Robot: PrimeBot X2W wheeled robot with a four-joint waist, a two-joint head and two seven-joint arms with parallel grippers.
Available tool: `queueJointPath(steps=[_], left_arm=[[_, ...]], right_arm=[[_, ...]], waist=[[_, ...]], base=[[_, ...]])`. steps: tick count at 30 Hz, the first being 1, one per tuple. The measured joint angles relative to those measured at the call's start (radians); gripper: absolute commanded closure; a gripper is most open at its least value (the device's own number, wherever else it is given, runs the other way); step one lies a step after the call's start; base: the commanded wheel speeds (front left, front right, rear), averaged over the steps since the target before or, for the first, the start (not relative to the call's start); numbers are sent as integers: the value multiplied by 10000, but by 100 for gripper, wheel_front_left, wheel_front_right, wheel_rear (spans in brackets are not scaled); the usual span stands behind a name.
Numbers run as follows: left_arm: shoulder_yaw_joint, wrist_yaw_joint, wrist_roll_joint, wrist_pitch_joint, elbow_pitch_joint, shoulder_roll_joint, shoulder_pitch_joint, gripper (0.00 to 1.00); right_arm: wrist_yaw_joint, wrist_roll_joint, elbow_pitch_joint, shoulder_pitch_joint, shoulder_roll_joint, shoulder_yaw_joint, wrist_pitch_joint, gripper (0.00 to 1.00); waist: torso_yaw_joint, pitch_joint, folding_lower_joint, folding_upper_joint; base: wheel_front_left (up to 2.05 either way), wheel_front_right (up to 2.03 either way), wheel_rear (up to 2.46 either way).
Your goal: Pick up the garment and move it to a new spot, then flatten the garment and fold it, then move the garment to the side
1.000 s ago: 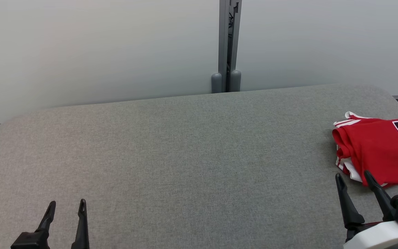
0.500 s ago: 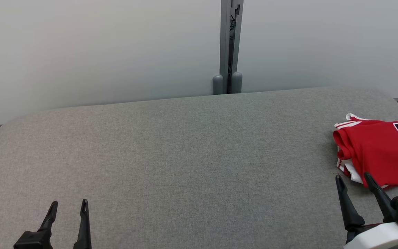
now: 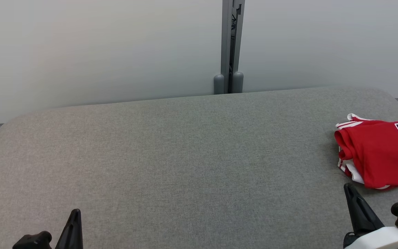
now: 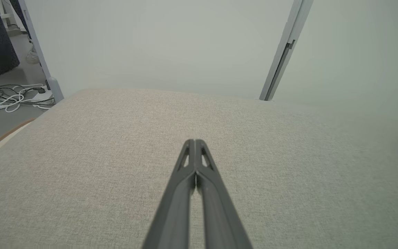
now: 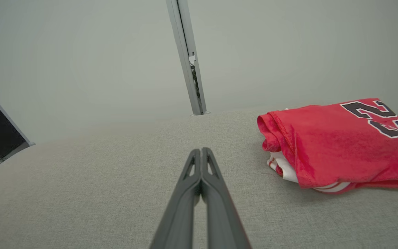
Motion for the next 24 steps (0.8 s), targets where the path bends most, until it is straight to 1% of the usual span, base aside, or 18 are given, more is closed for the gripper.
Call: queueJointPath(steps=[15, 24], left_arm=[[604, -874, -2217, 355, 669, -481, -626, 100], [897, -1285, -3256, 523, 955, -717, -930, 100]], right_arm=[[0, 2612, 439, -418, 46, -171, 203, 100], [0, 3835, 671, -620, 71, -234, 301, 100]], waist=[[42, 78, 0, 0], [64, 120, 0, 0]], base=[[0, 0, 0], [0, 0, 0]])
